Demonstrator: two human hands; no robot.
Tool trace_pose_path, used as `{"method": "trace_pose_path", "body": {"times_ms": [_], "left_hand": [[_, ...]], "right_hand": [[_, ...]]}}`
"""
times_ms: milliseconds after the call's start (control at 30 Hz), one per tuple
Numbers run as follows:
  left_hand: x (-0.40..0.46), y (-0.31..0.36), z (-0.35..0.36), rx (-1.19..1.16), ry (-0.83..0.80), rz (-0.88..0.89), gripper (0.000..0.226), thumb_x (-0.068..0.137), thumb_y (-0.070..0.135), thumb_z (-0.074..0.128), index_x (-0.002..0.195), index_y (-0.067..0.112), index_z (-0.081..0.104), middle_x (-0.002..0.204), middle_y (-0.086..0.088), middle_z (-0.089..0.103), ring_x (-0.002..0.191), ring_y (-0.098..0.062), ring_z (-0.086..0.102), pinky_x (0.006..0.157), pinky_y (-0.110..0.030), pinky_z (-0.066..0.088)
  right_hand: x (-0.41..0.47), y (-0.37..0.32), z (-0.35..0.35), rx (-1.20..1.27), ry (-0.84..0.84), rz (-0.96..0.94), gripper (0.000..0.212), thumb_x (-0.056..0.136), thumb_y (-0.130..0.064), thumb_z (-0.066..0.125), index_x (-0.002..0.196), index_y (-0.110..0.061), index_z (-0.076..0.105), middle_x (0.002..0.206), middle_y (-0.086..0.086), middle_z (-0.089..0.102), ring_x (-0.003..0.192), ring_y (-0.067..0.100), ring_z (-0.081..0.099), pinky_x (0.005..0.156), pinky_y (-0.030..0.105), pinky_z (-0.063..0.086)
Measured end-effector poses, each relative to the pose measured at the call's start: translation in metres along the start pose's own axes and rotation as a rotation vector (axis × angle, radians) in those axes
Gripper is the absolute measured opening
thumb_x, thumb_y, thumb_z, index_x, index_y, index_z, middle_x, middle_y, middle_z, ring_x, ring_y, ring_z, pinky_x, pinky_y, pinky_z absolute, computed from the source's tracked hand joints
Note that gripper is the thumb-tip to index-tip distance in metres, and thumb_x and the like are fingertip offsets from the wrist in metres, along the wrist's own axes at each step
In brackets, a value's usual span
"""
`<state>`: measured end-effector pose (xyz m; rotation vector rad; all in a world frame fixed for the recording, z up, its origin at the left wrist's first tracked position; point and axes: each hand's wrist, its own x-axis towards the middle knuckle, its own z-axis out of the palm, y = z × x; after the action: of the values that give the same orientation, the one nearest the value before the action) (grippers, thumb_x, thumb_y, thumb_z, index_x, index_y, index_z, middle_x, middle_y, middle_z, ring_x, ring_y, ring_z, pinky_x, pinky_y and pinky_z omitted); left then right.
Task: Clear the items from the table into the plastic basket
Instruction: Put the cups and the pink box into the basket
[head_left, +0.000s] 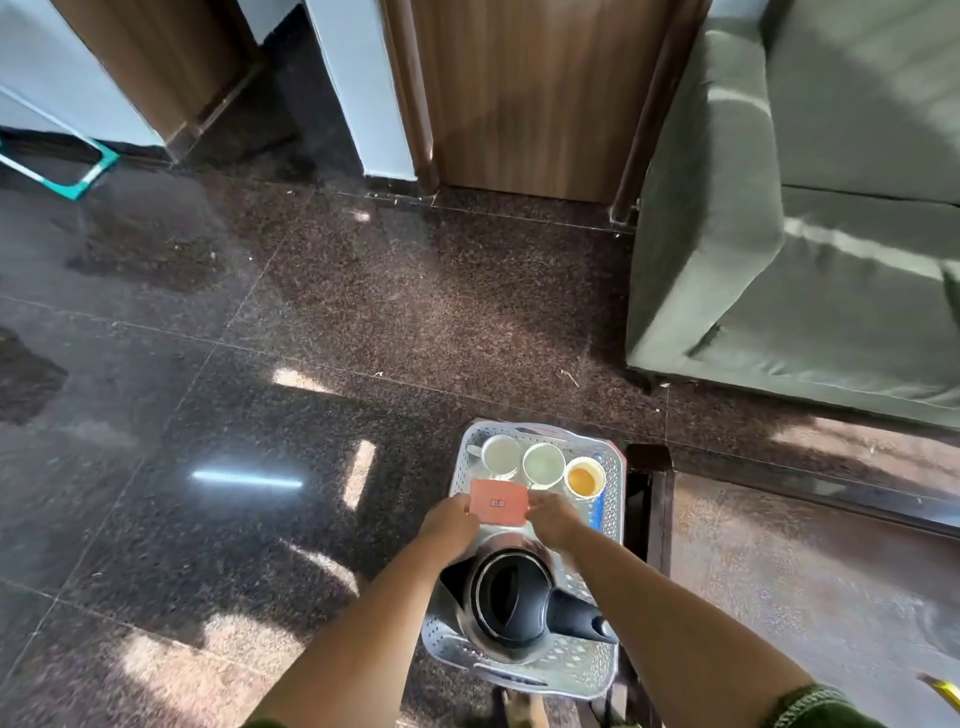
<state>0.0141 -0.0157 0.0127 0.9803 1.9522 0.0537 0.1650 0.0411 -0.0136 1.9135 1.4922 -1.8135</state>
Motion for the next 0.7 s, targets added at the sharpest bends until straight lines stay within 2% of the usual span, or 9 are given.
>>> {"method": "trace_pose_path", "body": {"times_ms": [100,133,200,267,367,500,600,633,700], "left_hand": [[0.010,-0.005,0.003,-0.013,-0.048,-0.052,0.038,0.092,0.016,0.040,0.127,0.009,0.054,0.130,-0.016,0.058,0.118,-0.030,0.055,0.100,-0.034,0.045],[0.014,-0.006,0.003,-0.025,-0.052,-0.067,0.040,0.092,0.016,0.040,0.130,0.009,0.053,0.132,-0.016,0.056,0.120,-0.030,0.054,0.101,-0.035,0.044],[0.020,-0.008,0.004,-0.050,-0.067,-0.068,0.040,0.094,0.015,0.039,0.131,0.007,0.051,0.133,-0.017,0.055,0.120,-0.030,0.053,0.101,-0.034,0.043],[0.024,-0.007,0.006,-0.077,-0.115,-0.042,0.036,0.096,0.011,0.038,0.129,0.003,0.051,0.131,-0.018,0.055,0.115,-0.028,0.054,0.094,-0.030,0.042],[0.027,-0.008,0.012,-0.131,-0.156,-0.024,0.036,0.095,0.007,0.038,0.128,0.004,0.050,0.131,-0.017,0.054,0.116,-0.028,0.053,0.096,-0.031,0.040],[0.029,-0.012,0.016,-0.117,-0.182,-0.010,0.043,0.093,0.012,0.040,0.135,0.006,0.044,0.142,-0.015,0.040,0.127,-0.030,0.045,0.109,-0.037,0.036],[0.026,-0.013,0.016,-0.044,-0.195,-0.017,0.050,0.093,0.020,0.043,0.142,0.009,0.039,0.148,-0.013,0.034,0.131,-0.029,0.041,0.112,-0.039,0.033],[0.025,-0.012,0.015,-0.030,-0.182,-0.017,0.047,0.093,0.020,0.042,0.139,0.010,0.043,0.145,-0.013,0.039,0.128,-0.029,0.044,0.109,-0.038,0.036],[0.019,-0.009,0.009,0.013,-0.141,-0.016,0.043,0.095,0.019,0.038,0.135,0.009,0.048,0.138,-0.016,0.049,0.121,-0.030,0.051,0.101,-0.036,0.041]], "right_hand": [[0.009,-0.001,0.004,-0.040,-0.030,0.012,0.039,0.090,0.003,0.045,0.124,-0.004,0.061,0.100,0.008,0.065,0.067,0.004,0.056,0.055,0.015,0.041],[0.012,-0.002,0.008,-0.044,-0.033,0.006,0.038,0.089,0.004,0.046,0.122,-0.003,0.063,0.105,0.014,0.069,0.071,0.008,0.057,0.055,0.017,0.040],[0.015,-0.004,0.015,-0.065,-0.068,0.020,0.037,0.091,0.002,0.046,0.124,-0.002,0.061,0.119,0.020,0.065,0.086,0.017,0.055,0.062,0.021,0.043],[0.018,-0.008,0.019,-0.073,-0.089,0.026,0.034,0.092,-0.001,0.046,0.124,-0.001,0.059,0.117,0.021,0.063,0.090,0.020,0.054,0.064,0.022,0.045],[0.022,-0.009,0.019,-0.096,-0.110,0.059,0.035,0.096,-0.009,0.049,0.128,0.002,0.056,0.130,0.021,0.058,0.113,0.029,0.058,0.090,0.033,0.047],[0.017,-0.012,0.018,0.051,-0.125,0.141,0.040,0.098,-0.011,0.046,0.135,0.002,0.048,0.140,0.020,0.050,0.129,0.033,0.050,0.072,0.029,0.049],[0.017,-0.009,0.022,-0.047,-0.117,0.089,0.037,0.099,-0.012,0.045,0.132,0.002,0.053,0.140,0.020,0.051,0.127,0.033,0.051,0.100,0.038,0.046],[0.015,-0.010,0.022,-0.034,-0.106,0.075,0.037,0.100,-0.012,0.044,0.133,0.002,0.052,0.141,0.019,0.050,0.127,0.033,0.050,0.100,0.037,0.046],[0.004,-0.014,0.017,0.066,-0.084,0.089,0.039,0.100,-0.009,0.041,0.138,0.000,0.046,0.143,0.018,0.047,0.130,0.033,0.048,0.086,0.033,0.050]]}}
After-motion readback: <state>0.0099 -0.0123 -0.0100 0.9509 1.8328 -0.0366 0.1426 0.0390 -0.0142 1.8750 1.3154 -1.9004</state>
